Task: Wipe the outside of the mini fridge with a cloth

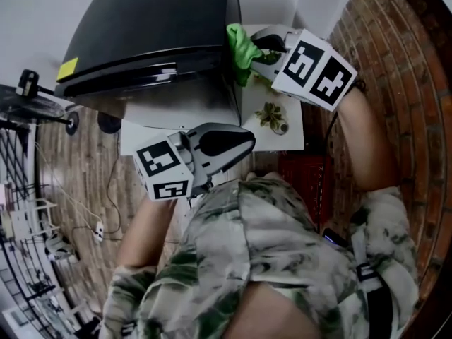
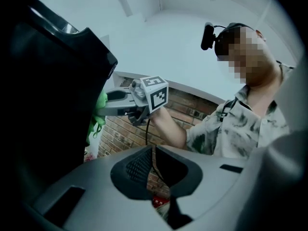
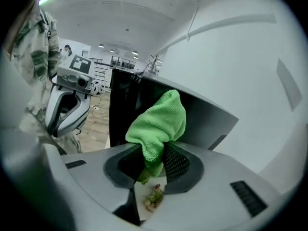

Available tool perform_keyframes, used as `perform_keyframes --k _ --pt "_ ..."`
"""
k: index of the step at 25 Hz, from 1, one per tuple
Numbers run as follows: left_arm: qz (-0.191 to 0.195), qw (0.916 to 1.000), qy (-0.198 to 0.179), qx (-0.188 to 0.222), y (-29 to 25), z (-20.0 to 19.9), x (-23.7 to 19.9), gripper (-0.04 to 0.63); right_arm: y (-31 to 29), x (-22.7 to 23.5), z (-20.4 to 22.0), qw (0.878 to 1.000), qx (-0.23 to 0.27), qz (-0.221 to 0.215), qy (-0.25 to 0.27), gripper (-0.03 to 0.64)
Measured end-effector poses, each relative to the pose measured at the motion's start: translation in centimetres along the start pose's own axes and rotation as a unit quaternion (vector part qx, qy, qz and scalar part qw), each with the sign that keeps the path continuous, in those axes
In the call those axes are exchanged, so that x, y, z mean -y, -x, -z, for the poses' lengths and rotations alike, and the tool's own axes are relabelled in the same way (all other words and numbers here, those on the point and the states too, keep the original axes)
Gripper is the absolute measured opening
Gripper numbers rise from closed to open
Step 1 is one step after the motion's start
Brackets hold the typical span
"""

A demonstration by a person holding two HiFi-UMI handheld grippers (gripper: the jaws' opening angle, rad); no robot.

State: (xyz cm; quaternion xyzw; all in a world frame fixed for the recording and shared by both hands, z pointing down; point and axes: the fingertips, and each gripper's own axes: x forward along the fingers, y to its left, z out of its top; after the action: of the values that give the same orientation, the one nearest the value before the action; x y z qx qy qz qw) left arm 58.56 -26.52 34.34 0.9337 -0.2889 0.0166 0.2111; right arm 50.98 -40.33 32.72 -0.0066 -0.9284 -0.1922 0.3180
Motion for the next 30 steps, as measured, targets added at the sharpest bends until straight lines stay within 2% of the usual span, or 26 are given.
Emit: perform_keyframes --k 3,9,19,26,30 --pt "0.0 1.0 0.003 0.001 -0.3 0.1 -0.1 0.029 -1.6 -1.0 1.9 1.0 -0.014 -0.01 -0.007 0.106" --pt "-0.01 0.9999 0.014 -0.001 0.4 0.9 -1.3 0.029 -6.7 -3.7 7.2 0.997 -0.034 -0.037 -0.055 0.106" --pt "-0.018 0.9993 0.032 -0.006 0.6 2.2 -2.0 0.029 -14.8 -9.4 17.3 0.983 -0.078 -0.071 -0.15 0.106" --pt "-0.024 0.9989 0.039 -0.008 1.1 2.6 -2.5 0.029 -18.9 -12.6 22.5 0.977 -0.125 -0.081 -0.15 0.106" --pt "-0.025 0.9988 0.04 -0.006 1.6 2.7 -3.0 0.029 -19.7 -13.2 23.9 0.976 -0.134 -0.082 -0.152 0.106"
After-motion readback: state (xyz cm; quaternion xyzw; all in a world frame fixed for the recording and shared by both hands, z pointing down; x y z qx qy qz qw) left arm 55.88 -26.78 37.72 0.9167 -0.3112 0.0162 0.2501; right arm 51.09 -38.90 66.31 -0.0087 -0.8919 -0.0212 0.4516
